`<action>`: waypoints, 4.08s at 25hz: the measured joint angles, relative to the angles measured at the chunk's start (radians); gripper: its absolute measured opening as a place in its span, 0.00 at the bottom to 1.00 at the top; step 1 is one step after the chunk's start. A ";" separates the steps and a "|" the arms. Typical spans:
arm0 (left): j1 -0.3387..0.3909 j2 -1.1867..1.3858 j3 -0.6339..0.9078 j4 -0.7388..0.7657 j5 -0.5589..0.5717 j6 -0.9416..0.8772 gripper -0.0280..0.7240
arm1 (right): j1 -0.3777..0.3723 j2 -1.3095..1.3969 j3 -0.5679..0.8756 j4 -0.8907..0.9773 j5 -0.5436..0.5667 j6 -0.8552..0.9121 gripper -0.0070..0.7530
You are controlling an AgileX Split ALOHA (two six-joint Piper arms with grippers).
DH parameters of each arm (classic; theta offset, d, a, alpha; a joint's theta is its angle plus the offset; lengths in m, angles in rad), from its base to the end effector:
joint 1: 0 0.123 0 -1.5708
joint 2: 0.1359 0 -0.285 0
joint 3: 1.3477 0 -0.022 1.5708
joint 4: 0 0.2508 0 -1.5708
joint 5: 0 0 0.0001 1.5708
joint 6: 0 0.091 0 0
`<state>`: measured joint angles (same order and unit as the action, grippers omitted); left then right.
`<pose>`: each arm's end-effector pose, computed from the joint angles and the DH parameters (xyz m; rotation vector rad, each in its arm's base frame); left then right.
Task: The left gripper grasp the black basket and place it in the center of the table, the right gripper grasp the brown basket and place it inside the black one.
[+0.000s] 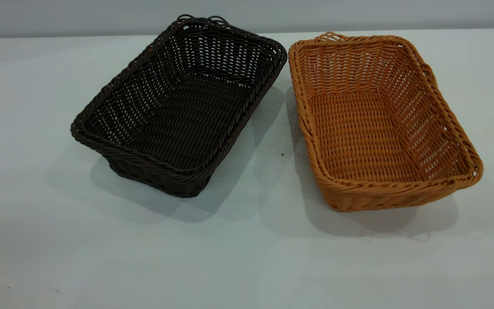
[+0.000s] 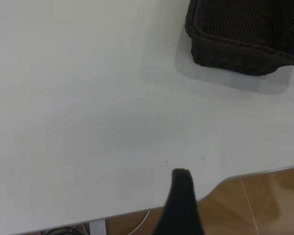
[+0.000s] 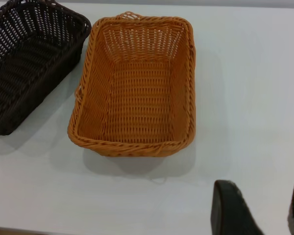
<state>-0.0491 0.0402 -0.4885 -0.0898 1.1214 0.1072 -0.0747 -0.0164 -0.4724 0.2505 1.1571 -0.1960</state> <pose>-0.0009 -0.0073 0.2697 0.1729 2.1470 -0.0761 -0.0085 0.0214 0.2642 -0.1535 2.1214 0.1456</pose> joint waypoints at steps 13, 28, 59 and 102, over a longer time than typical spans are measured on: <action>0.000 0.000 0.000 0.000 0.000 0.000 0.79 | 0.000 0.000 0.000 0.000 0.000 0.000 0.32; 0.000 0.000 0.000 0.000 0.000 0.000 0.79 | 0.000 0.000 0.000 0.000 0.000 0.000 0.32; -0.005 1.223 -0.422 -0.008 -0.664 0.067 0.79 | 0.000 0.526 -0.128 0.083 -0.251 0.106 0.81; -0.173 2.269 -1.292 -0.021 -0.701 0.355 0.14 | 0.000 1.669 -0.134 0.633 -0.592 -0.089 0.79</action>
<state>-0.2216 2.3094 -1.7802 -0.1109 0.4199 0.4621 -0.0747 1.6526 -0.6061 0.8837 0.5648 -0.2854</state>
